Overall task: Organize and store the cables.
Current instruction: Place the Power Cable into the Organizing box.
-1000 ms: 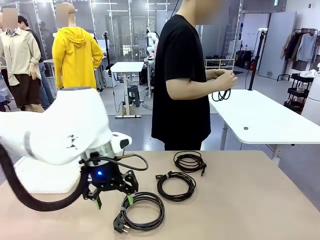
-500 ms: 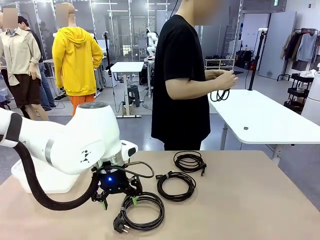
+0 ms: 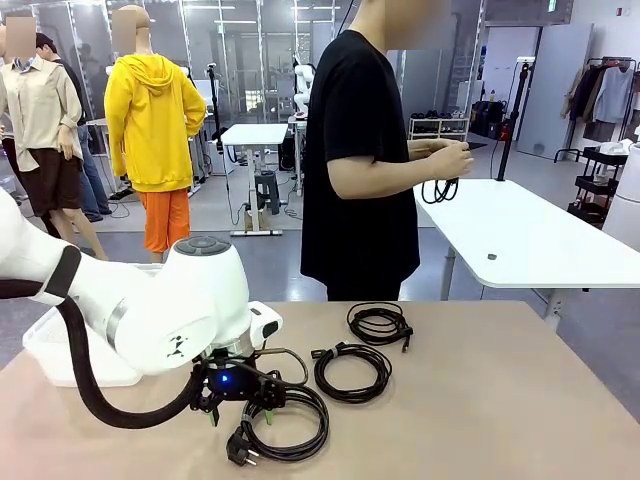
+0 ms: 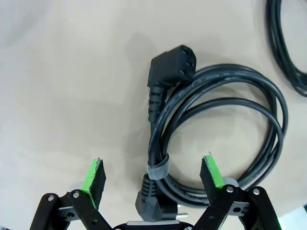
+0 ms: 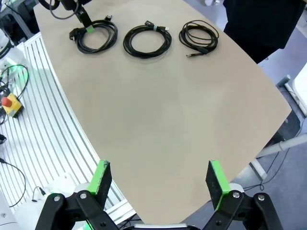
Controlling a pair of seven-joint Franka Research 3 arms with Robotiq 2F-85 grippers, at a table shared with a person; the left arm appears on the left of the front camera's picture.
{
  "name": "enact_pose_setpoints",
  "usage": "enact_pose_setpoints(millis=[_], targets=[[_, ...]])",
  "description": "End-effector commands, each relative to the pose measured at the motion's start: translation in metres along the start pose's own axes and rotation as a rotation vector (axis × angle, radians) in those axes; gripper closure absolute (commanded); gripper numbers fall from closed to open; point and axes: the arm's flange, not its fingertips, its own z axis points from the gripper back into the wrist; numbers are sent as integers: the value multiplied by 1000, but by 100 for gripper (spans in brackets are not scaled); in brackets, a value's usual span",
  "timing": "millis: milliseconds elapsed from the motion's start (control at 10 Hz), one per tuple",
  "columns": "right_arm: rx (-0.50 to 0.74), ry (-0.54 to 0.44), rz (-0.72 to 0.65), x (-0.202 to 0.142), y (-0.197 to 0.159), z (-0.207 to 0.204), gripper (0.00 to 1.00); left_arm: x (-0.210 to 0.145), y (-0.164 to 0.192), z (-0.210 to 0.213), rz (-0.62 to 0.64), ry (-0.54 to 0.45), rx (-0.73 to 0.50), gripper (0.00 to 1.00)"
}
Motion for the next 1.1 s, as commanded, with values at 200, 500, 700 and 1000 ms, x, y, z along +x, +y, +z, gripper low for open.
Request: enact_pose_setpoints(millis=[200,500,700,1000], targets=[[-7,-2,3,1,-1,0,0,5,-19,-9,26,-54,47,25],[-7,-2,3,1,-1,0,0,5,-22,-9,35,-33,60,65],[-7,-2,3,1,-1,0,0,5,-22,-12,34,-21,51,100],[-7,-2,3,1,-1,0,0,4,-19,3,22,-46,52,100]])
